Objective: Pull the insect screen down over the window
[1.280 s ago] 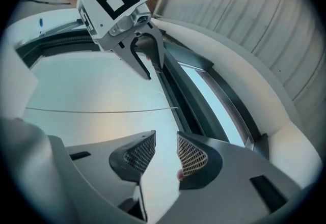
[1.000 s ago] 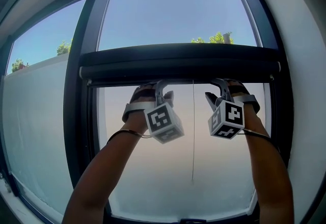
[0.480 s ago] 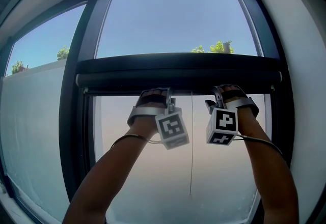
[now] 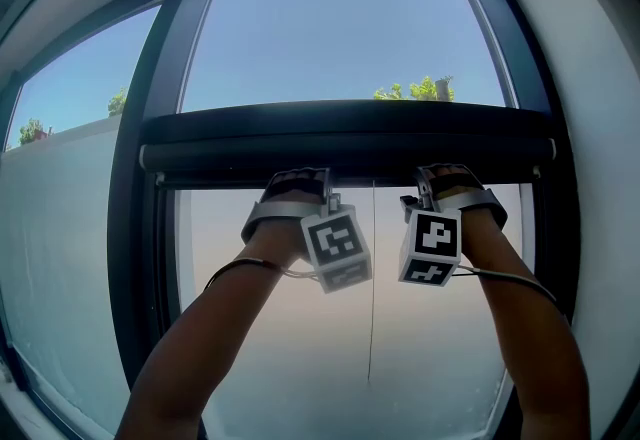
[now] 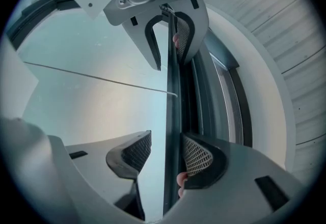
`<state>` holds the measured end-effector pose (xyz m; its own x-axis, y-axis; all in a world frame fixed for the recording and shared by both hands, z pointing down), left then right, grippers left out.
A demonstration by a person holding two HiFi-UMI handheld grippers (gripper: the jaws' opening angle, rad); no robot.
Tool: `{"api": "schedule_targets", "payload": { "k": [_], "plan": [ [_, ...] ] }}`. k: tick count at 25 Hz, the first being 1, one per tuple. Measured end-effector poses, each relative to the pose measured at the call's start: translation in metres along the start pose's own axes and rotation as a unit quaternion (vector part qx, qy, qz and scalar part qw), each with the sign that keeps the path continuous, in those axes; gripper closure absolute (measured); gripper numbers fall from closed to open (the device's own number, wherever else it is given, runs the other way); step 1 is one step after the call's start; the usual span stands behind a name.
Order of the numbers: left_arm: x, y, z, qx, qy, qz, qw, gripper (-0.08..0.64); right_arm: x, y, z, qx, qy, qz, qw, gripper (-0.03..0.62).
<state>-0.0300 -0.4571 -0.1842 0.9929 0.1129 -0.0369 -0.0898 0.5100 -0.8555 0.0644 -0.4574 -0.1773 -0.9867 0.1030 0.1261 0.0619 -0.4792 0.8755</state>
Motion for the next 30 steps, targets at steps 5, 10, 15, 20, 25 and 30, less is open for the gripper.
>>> {"api": "schedule_targets", "payload": {
  "k": [5,10,15,20,25,30],
  "plan": [
    [0.0,-0.003,0.002,-0.011,-0.013,0.01,0.9998,0.414,0.001,0.004,0.002,0.011,-0.007,0.001,1.0,0.419],
    [-0.001,-0.003,0.006,-0.038,-0.021,0.025,0.9987,0.414,0.002,0.008,0.004,0.028,-0.007,0.012,1.0,0.407],
    [0.001,-0.012,0.01,-0.036,-0.017,0.008,0.9992,0.414,0.001,0.015,0.009,0.037,-0.009,0.023,0.999,0.408],
    [0.0,-0.025,0.018,-0.053,-0.017,-0.002,0.9985,0.414,0.002,0.029,0.017,0.05,-0.017,0.014,0.999,0.408],
    [-0.002,-0.036,0.025,-0.069,-0.016,-0.012,0.9974,0.414,0.005,0.04,0.024,0.07,-0.017,0.012,0.997,0.408],
    [-0.001,-0.056,0.036,-0.107,-0.011,-0.015,0.9941,0.414,0.006,0.056,0.034,0.086,-0.023,0.012,0.996,0.408]
  ]
}}
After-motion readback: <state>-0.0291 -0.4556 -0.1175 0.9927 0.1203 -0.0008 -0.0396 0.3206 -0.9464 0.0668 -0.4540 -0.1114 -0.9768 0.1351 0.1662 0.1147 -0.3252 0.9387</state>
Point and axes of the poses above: the fingertips, and each gripper's own axes: z backward along the fingers, y to its left, x out of its top, the point moved 1 cm from there along z, backward along the fingers, and after that the axes turned 1 degree about y, right-handed, at the moved point
